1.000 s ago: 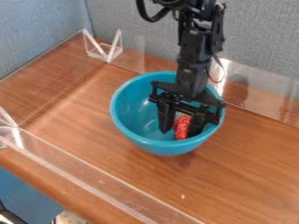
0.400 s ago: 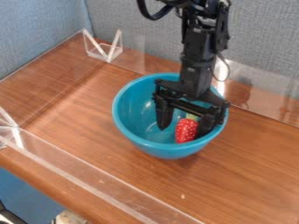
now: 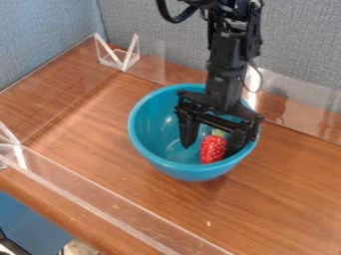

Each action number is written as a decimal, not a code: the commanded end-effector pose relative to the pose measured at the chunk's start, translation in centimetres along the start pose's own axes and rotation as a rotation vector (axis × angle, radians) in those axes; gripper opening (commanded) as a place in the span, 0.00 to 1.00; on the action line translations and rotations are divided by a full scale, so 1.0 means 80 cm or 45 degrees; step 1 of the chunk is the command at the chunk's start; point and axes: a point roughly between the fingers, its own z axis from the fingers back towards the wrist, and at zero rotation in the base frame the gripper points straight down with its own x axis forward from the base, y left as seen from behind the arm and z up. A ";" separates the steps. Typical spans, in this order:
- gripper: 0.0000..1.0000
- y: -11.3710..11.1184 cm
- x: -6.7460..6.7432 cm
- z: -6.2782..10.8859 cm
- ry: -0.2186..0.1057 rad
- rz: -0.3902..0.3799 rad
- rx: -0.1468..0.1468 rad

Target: Remove the strawberry from inside the blue bowl and put it on the table

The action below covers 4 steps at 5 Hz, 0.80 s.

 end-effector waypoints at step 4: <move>1.00 -0.014 0.002 0.024 -0.105 -0.021 -0.016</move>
